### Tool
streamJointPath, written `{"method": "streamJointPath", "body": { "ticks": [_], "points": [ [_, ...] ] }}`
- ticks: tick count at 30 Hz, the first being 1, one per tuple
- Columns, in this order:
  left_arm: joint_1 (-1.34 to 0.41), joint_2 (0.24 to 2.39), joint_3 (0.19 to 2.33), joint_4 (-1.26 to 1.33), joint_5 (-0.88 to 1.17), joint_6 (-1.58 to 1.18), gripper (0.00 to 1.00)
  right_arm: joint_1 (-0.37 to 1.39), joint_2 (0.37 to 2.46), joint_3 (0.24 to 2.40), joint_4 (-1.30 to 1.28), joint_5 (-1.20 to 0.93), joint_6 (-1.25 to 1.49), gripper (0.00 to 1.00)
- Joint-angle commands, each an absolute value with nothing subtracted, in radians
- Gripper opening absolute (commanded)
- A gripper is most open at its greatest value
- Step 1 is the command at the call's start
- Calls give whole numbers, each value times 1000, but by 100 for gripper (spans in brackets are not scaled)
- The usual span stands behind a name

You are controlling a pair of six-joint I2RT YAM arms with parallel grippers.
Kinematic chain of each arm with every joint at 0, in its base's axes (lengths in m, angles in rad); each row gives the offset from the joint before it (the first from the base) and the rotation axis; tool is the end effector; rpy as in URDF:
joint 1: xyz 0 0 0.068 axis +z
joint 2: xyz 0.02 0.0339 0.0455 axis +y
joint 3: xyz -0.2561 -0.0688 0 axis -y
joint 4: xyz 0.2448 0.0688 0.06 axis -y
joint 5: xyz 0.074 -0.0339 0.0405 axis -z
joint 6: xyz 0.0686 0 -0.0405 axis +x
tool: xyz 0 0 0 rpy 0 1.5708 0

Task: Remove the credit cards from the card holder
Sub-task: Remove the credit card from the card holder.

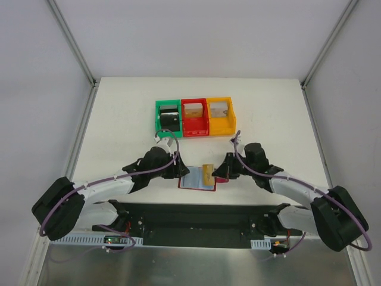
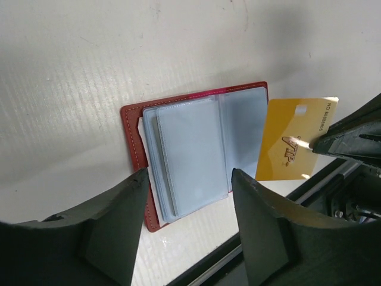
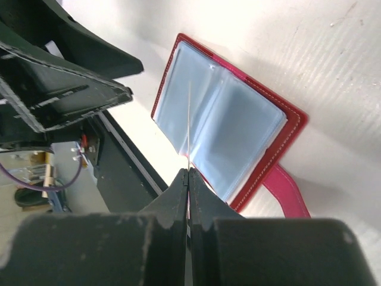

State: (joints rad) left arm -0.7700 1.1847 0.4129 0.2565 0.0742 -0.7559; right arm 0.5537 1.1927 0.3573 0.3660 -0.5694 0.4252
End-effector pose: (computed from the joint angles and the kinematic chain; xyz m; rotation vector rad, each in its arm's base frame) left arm 0.1865 -0.1880 0.1528 0.0644 2.2450 -0.9647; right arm 0.1947 0.1638 0.1506 -0.5208 2.1093 1.1697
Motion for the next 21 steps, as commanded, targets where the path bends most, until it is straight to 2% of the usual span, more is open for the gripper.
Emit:
{"method": "streamJointPath", "body": {
  "ticks": [1,7,11,12,14,16,21],
  "points": [
    [-758,1118,468,203,64,-739,59,549,1100,454,88,-517,269,1],
    [-755,988,518,124,26,-692,61,549,1020,658,-239,-462,79,1],
    [-747,920,506,194,50,-580,60,560,1046,762,-386,-489,-33,1],
    [-746,908,486,240,93,-551,60,572,1052,787,-425,-477,-67,1],
    [-729,896,450,428,304,-487,57,615,1049,811,-457,-457,-112,1],
    [-730,896,425,564,492,-479,56,647,1042,821,-451,-515,-133,1],
    [-715,887,524,459,713,-500,61,661,1092,983,-684,-708,-254,1]
  ]
}}
